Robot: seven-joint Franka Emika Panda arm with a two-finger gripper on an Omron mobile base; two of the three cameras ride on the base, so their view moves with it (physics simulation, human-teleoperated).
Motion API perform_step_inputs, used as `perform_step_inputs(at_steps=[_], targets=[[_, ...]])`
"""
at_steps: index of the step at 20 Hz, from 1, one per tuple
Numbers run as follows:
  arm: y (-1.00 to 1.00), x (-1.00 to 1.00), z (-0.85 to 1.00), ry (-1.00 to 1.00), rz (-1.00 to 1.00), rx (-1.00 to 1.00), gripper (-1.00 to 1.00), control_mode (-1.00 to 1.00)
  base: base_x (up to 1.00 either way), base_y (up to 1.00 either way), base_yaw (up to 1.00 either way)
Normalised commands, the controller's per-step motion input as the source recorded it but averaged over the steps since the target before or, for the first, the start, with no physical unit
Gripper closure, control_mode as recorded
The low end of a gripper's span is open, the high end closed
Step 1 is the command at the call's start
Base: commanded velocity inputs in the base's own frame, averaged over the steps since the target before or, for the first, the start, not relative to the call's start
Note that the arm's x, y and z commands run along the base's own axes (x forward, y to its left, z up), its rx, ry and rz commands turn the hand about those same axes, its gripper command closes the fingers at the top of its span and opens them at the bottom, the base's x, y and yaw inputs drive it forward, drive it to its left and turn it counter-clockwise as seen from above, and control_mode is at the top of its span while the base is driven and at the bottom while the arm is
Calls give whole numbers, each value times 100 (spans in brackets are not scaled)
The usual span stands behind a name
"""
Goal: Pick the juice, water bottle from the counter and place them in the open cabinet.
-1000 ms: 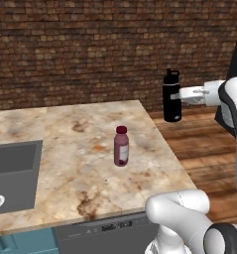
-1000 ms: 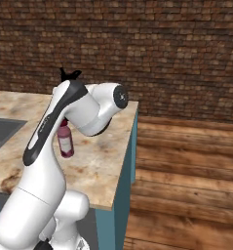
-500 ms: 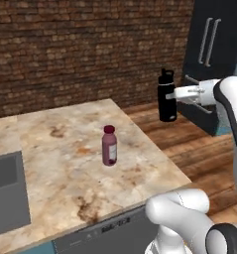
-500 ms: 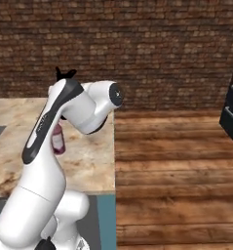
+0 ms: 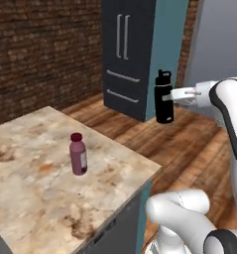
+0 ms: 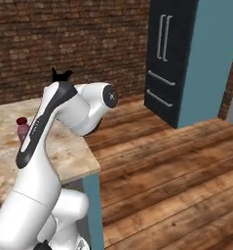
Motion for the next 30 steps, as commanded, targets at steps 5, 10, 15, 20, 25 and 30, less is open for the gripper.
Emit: perform_step_inputs(at_steps=[5,10,15,20,25,30], targets=[[0,0,0,0,0,0,100,100,-3,0,-71],[0,0,0,0,0,0,100,100,-2,0,-67],[0,0,0,0,0,0,100,100,0,0,-65],[0,0,0,0,0,0,100,100,0,0,-65],[0,0,0,0,0,0,100,100,0,0,-64],[0,0,0,0,0,0,100,100,0,0,-63]])
